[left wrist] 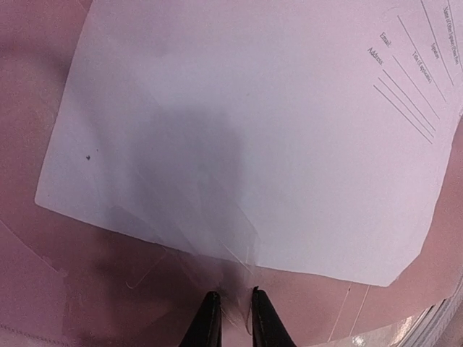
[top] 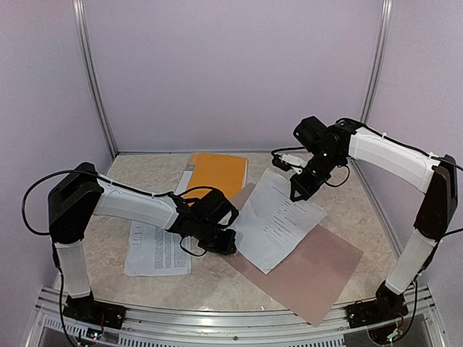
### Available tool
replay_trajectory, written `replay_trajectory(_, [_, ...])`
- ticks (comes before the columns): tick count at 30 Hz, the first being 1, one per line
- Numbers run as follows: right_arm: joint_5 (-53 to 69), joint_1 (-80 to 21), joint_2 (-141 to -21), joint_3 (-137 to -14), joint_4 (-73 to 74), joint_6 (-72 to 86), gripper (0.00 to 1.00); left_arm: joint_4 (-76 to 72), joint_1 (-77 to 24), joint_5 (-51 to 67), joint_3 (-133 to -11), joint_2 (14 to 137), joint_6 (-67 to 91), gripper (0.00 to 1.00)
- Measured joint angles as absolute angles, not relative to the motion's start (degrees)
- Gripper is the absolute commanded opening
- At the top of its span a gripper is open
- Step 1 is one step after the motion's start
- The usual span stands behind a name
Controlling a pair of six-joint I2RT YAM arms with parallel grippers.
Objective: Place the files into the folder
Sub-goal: Insert the folder to form pockets on the folder.
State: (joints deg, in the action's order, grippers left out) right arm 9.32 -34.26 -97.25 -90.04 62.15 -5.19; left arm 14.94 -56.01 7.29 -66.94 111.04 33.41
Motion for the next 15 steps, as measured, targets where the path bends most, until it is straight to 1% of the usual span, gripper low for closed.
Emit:
replay_trajectory(4, [10.52,-33.63,-98.32,-90.04,61.76,-5.61,0.0,15.05,-56.03,7.31,-67.07,111.02,32.99,0.25])
replay_trajectory(11, [12.05,-32.16,-100.77,-90.19,61.3,-6.44,0.0,15.62,-56.03,7.11,-67.24,109.89,32.64,0.45])
replay_trajectory(15, [12.99,-31.81,-102.13,-90.28,60.88,-6.57,0.0,15.7,-56.03,6.96,-67.24,108.29,32.32,0.52])
